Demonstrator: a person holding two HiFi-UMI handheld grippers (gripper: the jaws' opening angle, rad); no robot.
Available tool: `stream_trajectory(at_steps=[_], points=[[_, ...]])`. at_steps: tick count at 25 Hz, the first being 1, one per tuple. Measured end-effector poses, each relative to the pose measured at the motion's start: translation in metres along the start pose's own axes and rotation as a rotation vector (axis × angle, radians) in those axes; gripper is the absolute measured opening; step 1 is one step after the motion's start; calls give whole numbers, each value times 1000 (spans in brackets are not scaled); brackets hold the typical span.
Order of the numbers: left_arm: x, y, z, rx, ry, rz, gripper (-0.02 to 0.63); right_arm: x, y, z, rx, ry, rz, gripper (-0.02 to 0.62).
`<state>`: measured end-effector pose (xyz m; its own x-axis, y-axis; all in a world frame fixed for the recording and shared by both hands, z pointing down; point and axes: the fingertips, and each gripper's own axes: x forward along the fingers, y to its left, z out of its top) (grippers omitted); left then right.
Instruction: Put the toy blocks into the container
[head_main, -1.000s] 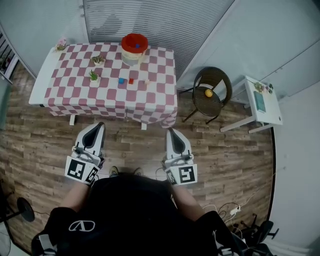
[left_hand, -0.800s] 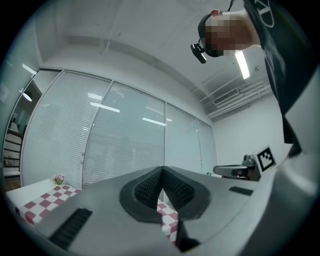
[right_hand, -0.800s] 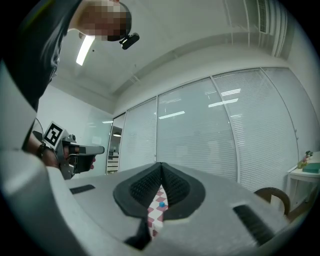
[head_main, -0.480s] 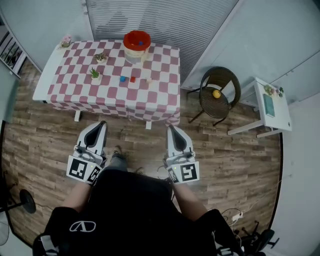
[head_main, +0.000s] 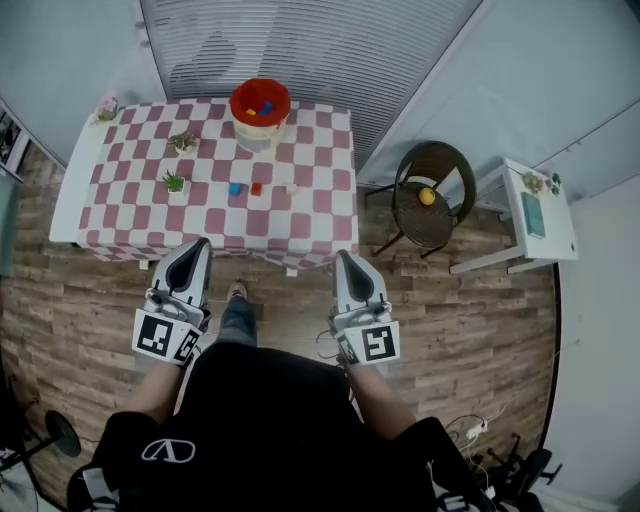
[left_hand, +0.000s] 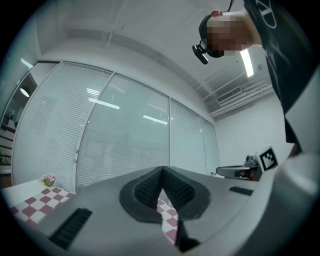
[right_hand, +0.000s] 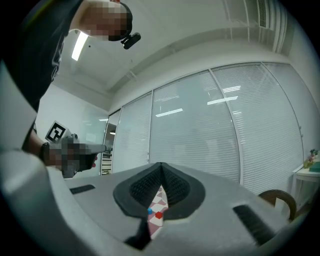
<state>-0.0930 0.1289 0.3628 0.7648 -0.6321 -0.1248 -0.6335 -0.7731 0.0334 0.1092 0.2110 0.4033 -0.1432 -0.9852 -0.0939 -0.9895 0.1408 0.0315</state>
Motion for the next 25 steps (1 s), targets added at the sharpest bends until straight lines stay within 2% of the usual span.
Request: stream_trajectory(at_steps=[13,20,25], points=[[110,119,-7,-53,-11,-95,5,150,-6,-10,-31,56,-37,2],[139,145,-15,-60,-21,-107,5,192,-11,-16,-59,50,-29,3],[155,144,-18,-57,-18,-75,5,211,-23,-16,-51,35,31,2]])
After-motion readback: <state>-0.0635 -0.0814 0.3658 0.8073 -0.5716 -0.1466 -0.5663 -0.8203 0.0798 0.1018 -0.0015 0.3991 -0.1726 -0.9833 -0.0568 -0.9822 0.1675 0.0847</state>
